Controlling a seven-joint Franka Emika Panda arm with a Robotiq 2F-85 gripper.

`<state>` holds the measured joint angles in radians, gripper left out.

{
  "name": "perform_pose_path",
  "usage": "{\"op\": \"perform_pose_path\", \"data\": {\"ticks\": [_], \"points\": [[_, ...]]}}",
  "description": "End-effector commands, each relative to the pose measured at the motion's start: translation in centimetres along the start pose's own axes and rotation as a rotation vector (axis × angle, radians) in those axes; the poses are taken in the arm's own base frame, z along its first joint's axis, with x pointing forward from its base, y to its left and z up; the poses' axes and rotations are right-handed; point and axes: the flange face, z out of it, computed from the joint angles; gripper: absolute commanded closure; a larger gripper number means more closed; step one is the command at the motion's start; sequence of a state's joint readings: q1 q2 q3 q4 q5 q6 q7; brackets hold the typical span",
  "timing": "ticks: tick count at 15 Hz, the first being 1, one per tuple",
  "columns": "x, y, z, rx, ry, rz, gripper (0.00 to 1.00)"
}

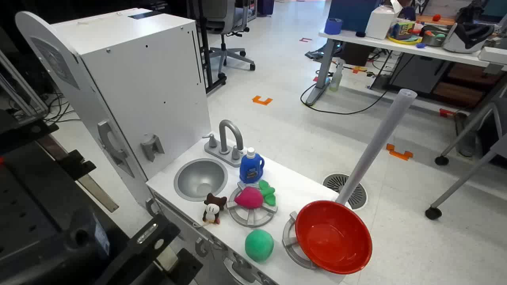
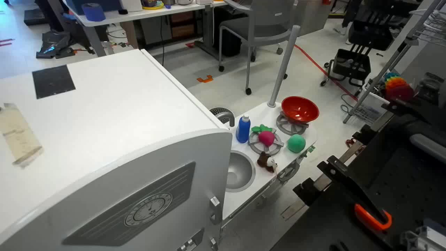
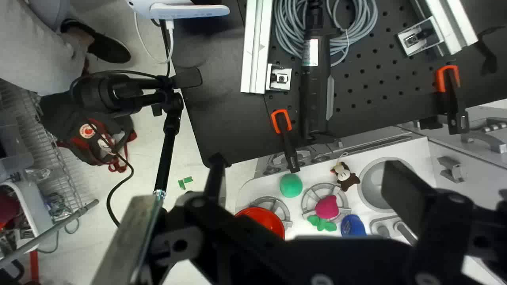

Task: Move the tap

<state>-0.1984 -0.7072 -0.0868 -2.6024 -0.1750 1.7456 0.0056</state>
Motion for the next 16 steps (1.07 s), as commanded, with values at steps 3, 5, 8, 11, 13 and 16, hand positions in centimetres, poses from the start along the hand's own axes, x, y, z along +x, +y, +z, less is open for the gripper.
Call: {"op": "perform_pose_path", "data": {"ticks": [3,5,8,11,13,16], "points": [[0.0,0.0,0.0,0.0,0.0,0.0,0.0],[0.0,0.0,0.0,0.0,0.0,0.0,0.0],[2.5,-2.9,0.5,-0.041,0.003,0.038,0.0],[6.4,-6.9,2.0,-0.05,0.032,0.064,0.0],[9.6,-9.9,4.0,-0.081,0.085,0.066,0.0],[13.4,-13.8,8.2,-0.151,0.089,0.05,0.0]]}}
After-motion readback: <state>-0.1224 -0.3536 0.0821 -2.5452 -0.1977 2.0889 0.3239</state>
